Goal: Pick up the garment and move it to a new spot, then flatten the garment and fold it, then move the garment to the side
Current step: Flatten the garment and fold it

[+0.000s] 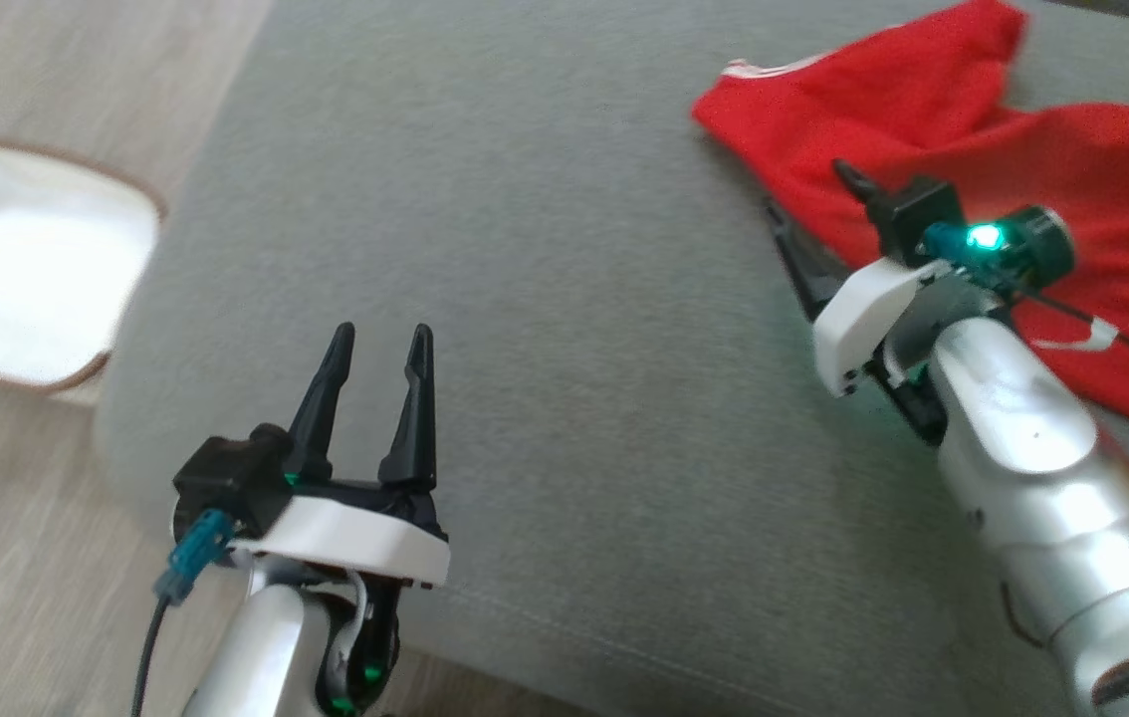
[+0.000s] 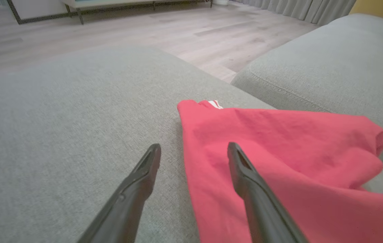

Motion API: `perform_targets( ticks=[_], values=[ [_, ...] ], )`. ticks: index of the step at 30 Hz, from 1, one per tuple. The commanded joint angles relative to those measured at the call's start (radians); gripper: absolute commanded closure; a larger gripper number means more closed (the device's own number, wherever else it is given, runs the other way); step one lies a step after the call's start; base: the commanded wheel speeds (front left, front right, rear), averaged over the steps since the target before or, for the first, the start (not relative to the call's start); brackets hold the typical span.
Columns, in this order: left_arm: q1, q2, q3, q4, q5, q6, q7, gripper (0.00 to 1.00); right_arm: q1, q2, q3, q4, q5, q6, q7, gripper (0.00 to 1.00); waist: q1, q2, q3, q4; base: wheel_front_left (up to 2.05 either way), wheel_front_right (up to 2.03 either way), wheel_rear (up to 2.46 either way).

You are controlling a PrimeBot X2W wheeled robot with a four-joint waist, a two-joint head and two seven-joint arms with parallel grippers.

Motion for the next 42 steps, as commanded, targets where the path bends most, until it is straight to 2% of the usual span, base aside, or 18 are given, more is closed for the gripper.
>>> perform_targets(
  ticks=[1,7,8,9,11,12,17,21,24,28,31,35,38,42],
  values=[
    [-0.033,0.005,0.022,-0.040,-0.007,0.008,-0.012,0.00,-0.038,0.001,0.004,0.000,-0.027,0.007,-0.004,0.00,0.0000,0.0000,0.029,0.056,0.00,0.00,0.00],
    [-0.030,0.005,0.007,-0.046,-0.031,0.021,-0.012,0.00,-0.089,-0.021,-0.051,0.106,-0.148,0.007,0.010,0.00,0.0000,0.0000,0.042,0.104,0.00,0.00,0.00],
    [-0.030,0.005,0.005,-0.047,-0.034,0.023,-0.012,0.00,-0.095,-0.019,-0.066,0.122,-0.165,0.007,0.011,0.14,0.0000,0.0000,0.043,0.109,0.00,0.00,0.00],
    [-0.029,0.005,0.003,-0.047,-0.036,0.025,-0.012,0.00,-0.102,-0.018,-0.078,0.135,-0.182,0.007,0.010,0.56,0.0000,0.0000,0.043,0.112,0.00,0.00,0.00],
    [-0.029,0.005,0.000,-0.048,-0.039,0.029,-0.012,0.00,-0.113,-0.015,-0.106,0.154,-0.214,0.007,0.004,0.82,0.0000,0.0000,0.043,0.116,0.00,0.00,0.00],
    [-0.028,0.005,0.000,-0.049,-0.040,0.032,-0.012,0.00,-0.119,-0.011,-0.119,0.161,-0.227,0.007,0.000,1.00,0.0000,0.0000,0.043,0.115,0.00,0.00,0.00],
    [-0.025,0.005,0.011,-0.049,-0.037,0.035,-0.012,0.00,-0.140,0.023,-0.170,0.169,-0.258,0.007,-0.060,1.00,0.0000,0.0000,0.036,0.083,0.00,0.00,0.00],
    [-0.024,0.005,0.020,-0.045,-0.024,0.030,-0.012,0.00,-0.140,0.071,-0.167,0.164,-0.209,0.007,-0.115,1.00,0.0000,0.0000,0.022,0.037,0.00,0.00,0.00],
    [-0.021,0.005,0.034,-0.039,-0.010,0.023,-0.012,0.00,-0.124,0.096,-0.082,0.136,-0.139,0.007,-0.141,1.00,0.0000,0.0000,0.009,-0.009,0.00,0.00,0.00],
    [-0.019,0.005,0.048,-0.034,0.010,0.013,-0.012,0.00,-0.077,0.099,0.112,0.027,-0.002,0.007,-0.156,1.00,0.0000,0.0000,-0.010,-0.071,0.00,0.00,0.00],
    [-0.020,0.005,0.058,-0.033,0.023,0.005,-0.012,0.00,-0.033,0.046,0.258,-0.105,0.121,0.007,-0.134,1.00,0.0000,0.0000,-0.020,-0.111,0.00,0.00,0.00],
    [-0.024,0.005,0.064,-0.034,0.034,-0.003,-0.012,0.00,0.005,-0.090,0.395,-0.323,0.279,0.007,-0.039,1.00,0.0000,0.0000,-0.020,-0.140,0.00,0.00,0.00],
    [-0.030,0.005,0.061,-0.036,0.035,-0.007,-0.012,0.00,0.012,-0.179,0.413,-0.438,0.358,0.007,0.032,1.00,0.0000,0.0000,-0.007,-0.140,0.00,0.00,0.00],
    [-0.044,0.005,0.045,-0.035,0.028,-0.009,-0.012,0.00,-0.002,-0.227,0.368,-0.449,0.436,0.007,0.088,1.00,0.0000,0.0000,0.021,-0.107,0.00,0.00,0.00]
  ],
)
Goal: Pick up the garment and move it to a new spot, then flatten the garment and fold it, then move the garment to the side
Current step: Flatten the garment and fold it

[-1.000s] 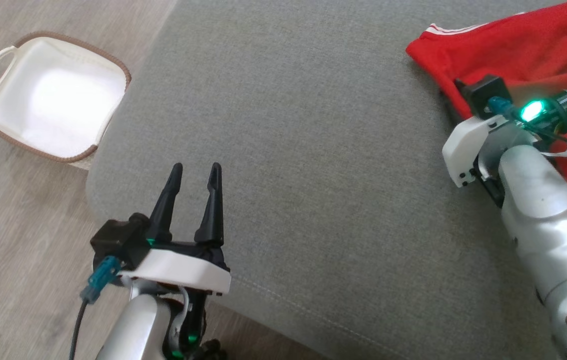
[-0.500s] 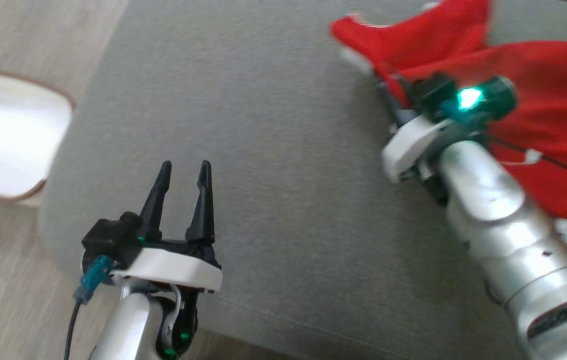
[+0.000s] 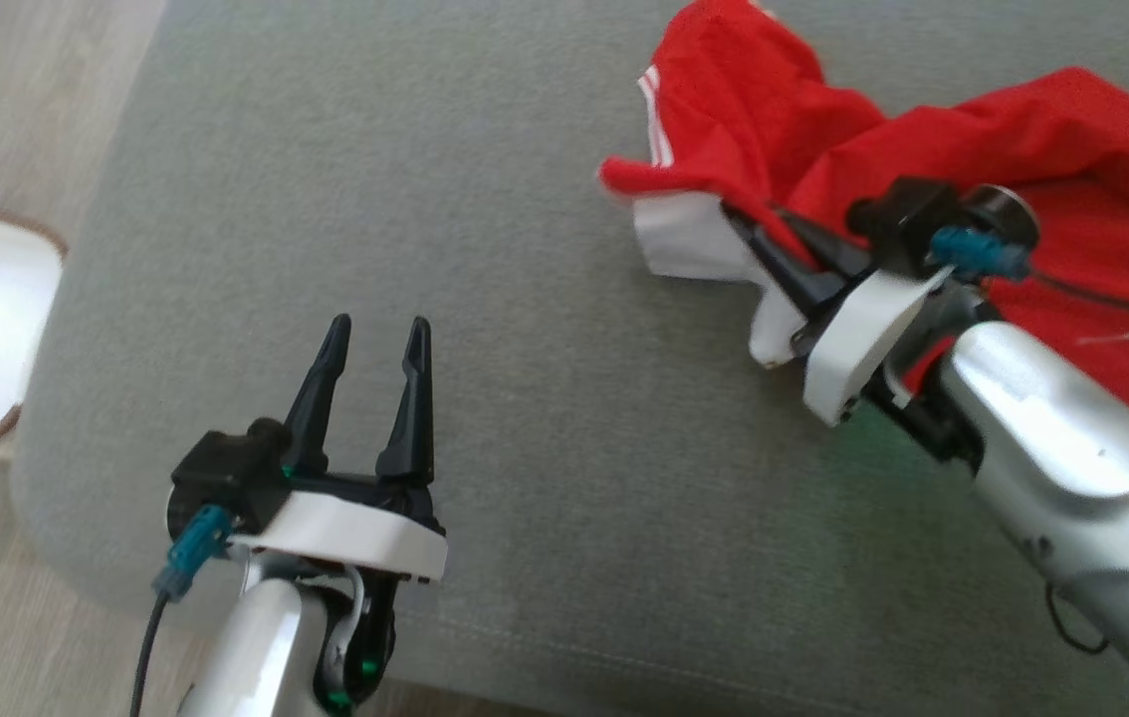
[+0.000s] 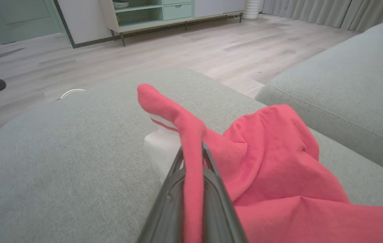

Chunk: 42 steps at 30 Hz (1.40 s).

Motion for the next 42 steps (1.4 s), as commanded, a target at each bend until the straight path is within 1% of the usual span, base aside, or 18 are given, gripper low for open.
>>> perform_targets(
  ticks=[1,4,9,10,13,16,17,18,19,20,21,24,27,28,30,32,36,42],
  values=[
    [-0.042,0.006,0.029,-0.030,-0.002,0.001,-0.012,0.00,-0.034,-0.006,-0.024,-0.003,0.019,0.007,0.011,1.00,0.0000,0.0000,0.022,0.032,0.00,0.00,0.00],
    [-0.049,0.006,0.020,-0.029,-0.011,0.005,-0.012,0.00,-0.072,-0.007,-0.059,0.082,0.035,0.007,0.021,1.00,0.0000,0.0000,0.043,0.069,0.00,0.00,0.00],
    [-0.051,0.006,0.005,-0.029,-0.025,0.011,-0.012,0.00,-0.130,-0.002,-0.097,0.247,0.031,0.007,-0.010,1.00,0.0000,0.0000,0.060,0.119,0.00,0.00,0.00],
    [-0.051,0.006,0.005,-0.029,-0.025,0.011,-0.012,0.00,-0.130,-0.002,-0.097,0.247,0.031,0.007,-0.010,1.00,0.0000,0.0000,0.060,0.119,0.00,0.00,0.00],
    [-0.048,0.006,0.001,-0.030,-0.029,0.015,-0.012,0.00,-0.151,0.011,-0.117,0.331,0.031,0.007,-0.045,1.00,0.0000,0.0000,0.060,0.128,0.00,0.00,0.00],
    [-0.045,0.006,0.002,-0.030,-0.029,0.018,-0.012,0.00,-0.170,0.034,-0.140,0.403,0.029,0.007,-0.095,1.00,0.0000,0.0000,0.056,0.118,0.00,0.00,0.00],
    [-0.045,0.006,0.002,-0.029,-0.028,0.017,-0.012,0.00,-0.176,0.045,-0.150,0.427,0.028,0.007,-0.114,0.97,0.0000,0.0000,0.054,0.112,0.00,0.00,0.00],
    [-0.044,0.006,0.001,-0.027,-0.025,0.015,-0.012,0.00,-0.183,0.058,-0.160,0.448,0.027,0.007,-0.135,0.84,0.0000,0.0000,0.052,0.103,0.00,0.00,0.00],
    [-0.045,0.006,0.001,-0.026,-0.022,0.013,-0.012,0.00,-0.189,0.072,-0.172,0.470,0.027,0.007,-0.156,0.60,0.0000,0.0000,0.051,0.093,0.00,0.00,0.00],
    [-0.046,0.006,0.000,-0.023,-0.018,0.010,-0.012,0.00,-0.193,0.086,-0.177,0.490,0.026,0.007,-0.171,0.07,0.0000,0.0000,0.048,0.083,0.00,0.00,0.00],
    [-0.047,0.006,-0.002,-0.021,-0.014,0.007,-0.012,0.00,-0.196,0.100,-0.178,0.506,0.023,0.007,-0.181,0.00,0.0000,0.0000,0.046,0.072,0.00,0.00,0.00],
    [-0.053,0.006,-0.010,-0.009,-0.002,-0.004,-0.012,0.00,-0.204,0.132,-0.182,0.533,0.023,0.007,-0.216,0.00,0.0000,0.0000,0.035,0.030,0.00,0.00,0.00],
    [-0.065,0.006,-0.030,0.013,0.015,-0.023,-0.012,0.00,-0.205,0.148,-0.191,0.530,0.025,0.007,-0.243,0.00,0.0000,0.0000,0.019,-0.022,0.00,0.00,0.00],
    [-0.080,0.006,-0.045,0.036,0.029,-0.037,-0.012,0.00,-0.202,0.153,-0.200,0.508,0.021,0.007,-0.253,0.00,0.0000,0.0000,0.007,-0.063,0.00,0.00,0.00],
    [-0.099,0.006,-0.062,0.065,0.041,-0.051,-0.012,0.00,-0.192,0.154,-0.216,0.471,0.014,0.007,-0.258,0.00,0.0000,0.0000,-0.003,-0.108,0.00,0.00,0.00],
    [-0.123,0.006,-0.081,0.098,0.047,-0.064,-0.011,0.00,-0.175,0.152,-0.249,0.400,-0.004,0.007,-0.259,0.00,0.0000,0.0000,-0.007,-0.157,0.00,0.00,0.00],
    [-0.183,0.006,-0.111,0.177,0.044,-0.081,0.003,0.00,-0.093,0.156,-0.313,0.242,-0.058,0.007,-0.259,0.00,0.0000,0.0000,-0.006,-0.252,0.00,0.00,0.00],
    [-0.283,0.010,-0.097,0.305,0.031,-0.074,0.014,0.00,0.051,0.178,-0.400,0.061,-0.144,0.007,-0.259,0.00,0.0000,0.0000,0.018,-0.368,0.00,0.00,0.00]
  ],
)
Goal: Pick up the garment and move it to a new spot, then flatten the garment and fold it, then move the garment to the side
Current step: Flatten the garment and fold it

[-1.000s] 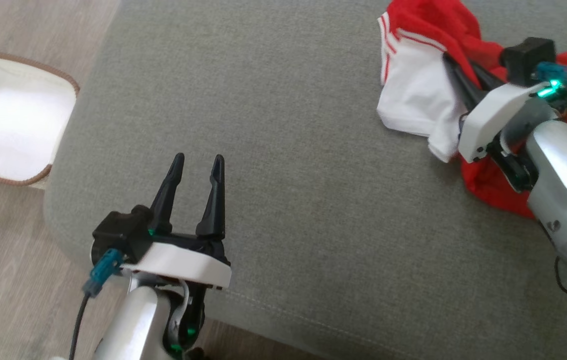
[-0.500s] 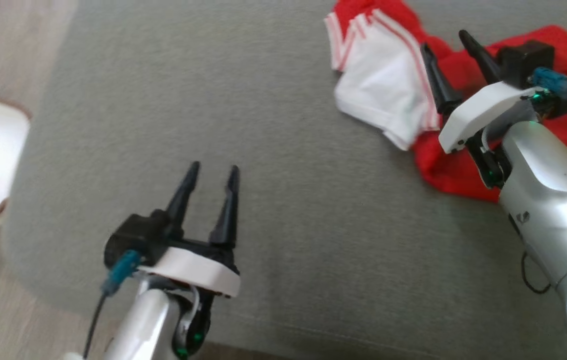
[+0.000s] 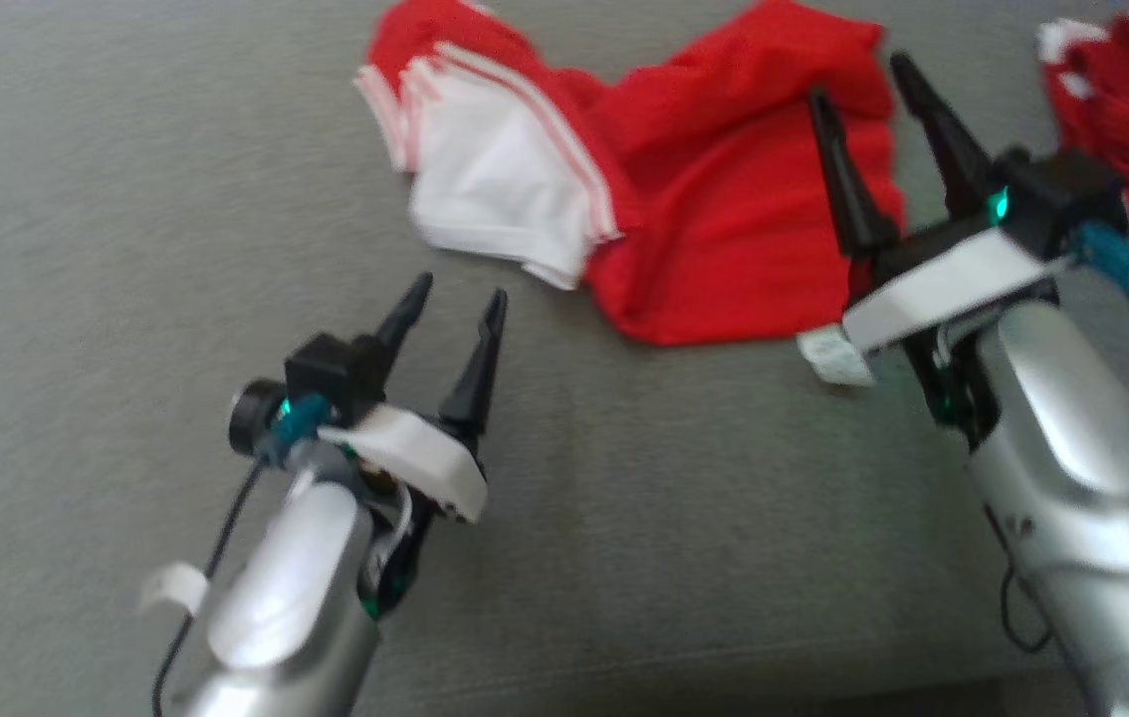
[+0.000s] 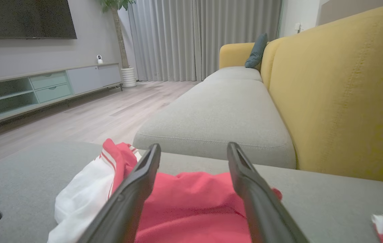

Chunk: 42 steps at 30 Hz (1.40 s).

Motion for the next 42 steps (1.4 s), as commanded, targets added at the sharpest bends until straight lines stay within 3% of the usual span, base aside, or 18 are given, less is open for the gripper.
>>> perform_targets(
  ticks=[1,10,21,24,25,33,42],
  values=[
    [-0.063,0.014,0.043,0.009,-0.007,0.007,0.002,0.00,0.033,0.021,-0.021,-0.077,-0.034,0.007,-0.006,0.00,0.0000,0.0000,0.019,-0.086,0.00,0.00,0.00],
    [-0.174,0.058,0.159,0.160,-0.045,0.075,-0.013,0.00,0.236,0.103,-0.150,-0.281,-0.132,0.007,-0.006,0.00,0.0000,0.0000,0.062,-0.151,0.00,0.00,0.00],
    [-0.239,0.074,0.172,0.273,-0.059,0.063,-0.018,0.02,0.302,0.145,-0.173,-0.366,-0.160,0.007,0.003,0.00,0.0000,0.0000,0.091,-0.167,0.00,0.00,0.00],
    [-0.248,0.067,0.167,0.280,-0.062,0.053,-0.020,0.96,0.312,0.147,-0.183,-0.374,-0.161,0.007,0.004,0.00,0.0000,0.0000,0.091,-0.167,0.00,0.00,0.00],
    [-0.248,0.065,0.165,0.281,-0.062,0.050,-0.021,1.00,0.316,0.148,-0.187,-0.377,-0.162,0.007,0.004,0.00,0.0000,0.0000,0.090,-0.166,0.00,0.00,0.00],
    [-0.190,0.049,0.143,0.237,-0.063,0.032,-0.024,1.00,0.355,0.151,-0.230,-0.401,-0.173,0.007,0.012,0.00,0.0000,0.0000,0.062,-0.130,0.00,0.00,0.00],
    [0.001,0.090,0.174,0.005,-0.087,0.058,-0.012,1.00,0.453,0.153,-0.325,-0.441,-0.201,0.007,0.032,0.00,0.0000,0.0000,-0.004,-0.033,0.00,0.00,0.00]
  ],
)
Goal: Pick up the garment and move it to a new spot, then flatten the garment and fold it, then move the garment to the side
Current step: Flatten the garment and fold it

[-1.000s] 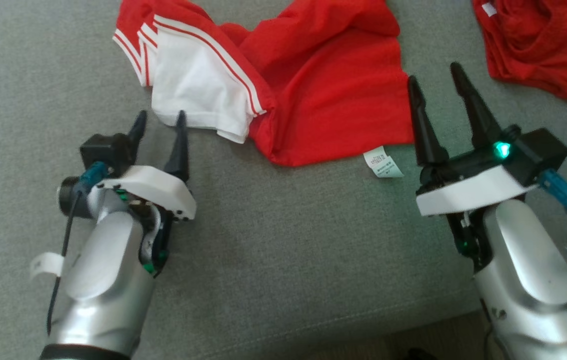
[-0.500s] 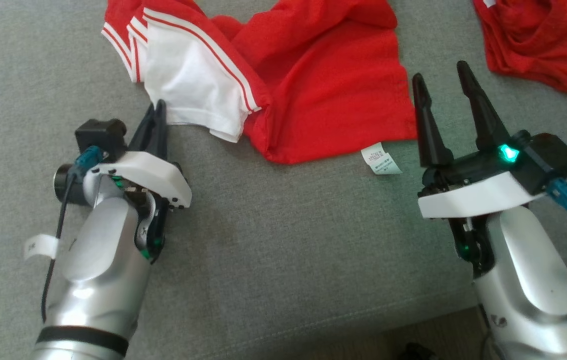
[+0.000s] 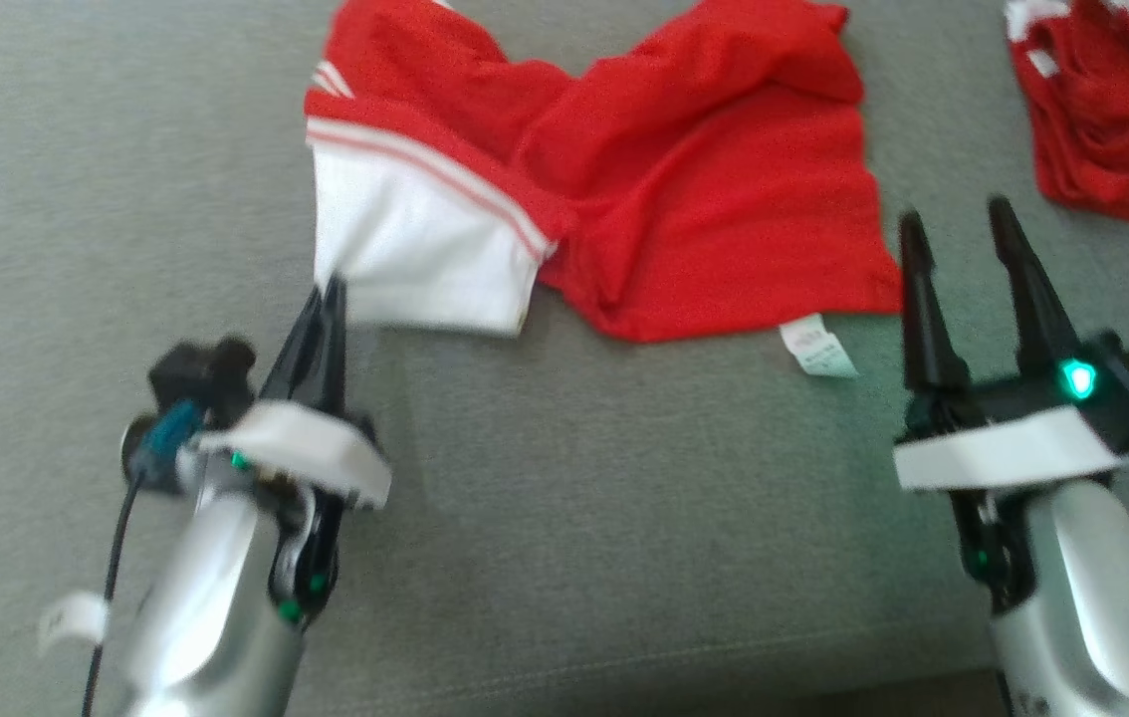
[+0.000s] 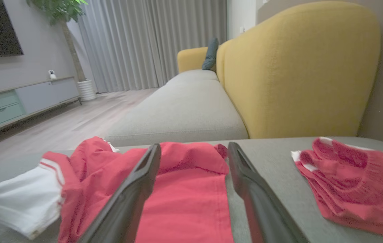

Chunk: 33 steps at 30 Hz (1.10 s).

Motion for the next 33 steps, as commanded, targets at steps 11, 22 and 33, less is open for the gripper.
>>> perform_targets(
  ticks=[11,22,33],
  values=[
    [0.192,0.066,0.098,-0.170,-0.068,0.060,0.048,1.00,0.180,0.026,-0.130,-0.089,-0.061,0.007,0.054,0.00,0.0000,0.0000,-0.074,0.097,0.00,0.00,0.00],
    [0.240,0.046,0.098,-0.171,-0.080,0.061,0.013,0.00,0.194,0.041,-0.119,-0.096,-0.069,0.007,0.045,0.00,0.0000,0.0000,-0.138,0.094,0.00,0.00,0.00],
    [0.290,0.030,0.093,-0.255,-0.037,0.044,-0.014,0.00,0.187,0.043,-0.075,-0.074,-0.051,0.007,0.018,0.00,0.0000,0.0000,-0.247,0.122,0.00,0.00,0.00]
  ],
)
